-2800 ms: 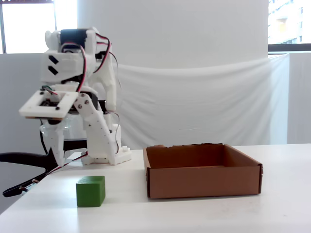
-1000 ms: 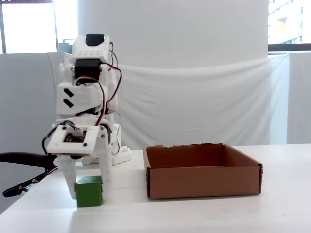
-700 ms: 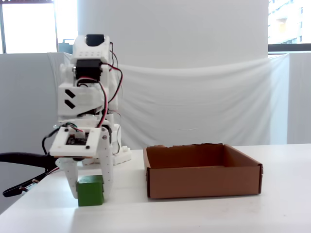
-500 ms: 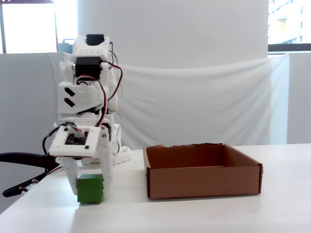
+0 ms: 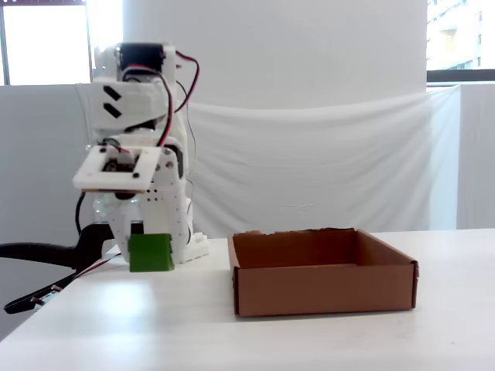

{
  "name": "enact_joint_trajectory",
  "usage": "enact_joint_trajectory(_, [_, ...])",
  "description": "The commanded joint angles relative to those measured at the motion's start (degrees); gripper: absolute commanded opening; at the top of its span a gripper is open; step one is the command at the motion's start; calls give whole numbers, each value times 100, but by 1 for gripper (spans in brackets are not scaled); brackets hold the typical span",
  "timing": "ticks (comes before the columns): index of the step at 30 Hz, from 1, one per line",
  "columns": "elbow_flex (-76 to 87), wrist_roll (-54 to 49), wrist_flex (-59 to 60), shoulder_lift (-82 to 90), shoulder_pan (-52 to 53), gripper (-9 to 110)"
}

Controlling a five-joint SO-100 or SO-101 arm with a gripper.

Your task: Grasp a green cube and put it in a box.

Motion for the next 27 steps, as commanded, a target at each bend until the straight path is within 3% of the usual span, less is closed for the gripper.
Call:
enact_joint_trajectory(1, [-659, 343, 501, 237, -316, 16])
enact_joint_trajectory(12, [-1468, 932, 1608, 237, -1327, 16])
enact_joint_trajectory(27, [-1758, 2909, 1055, -703, -2962, 16])
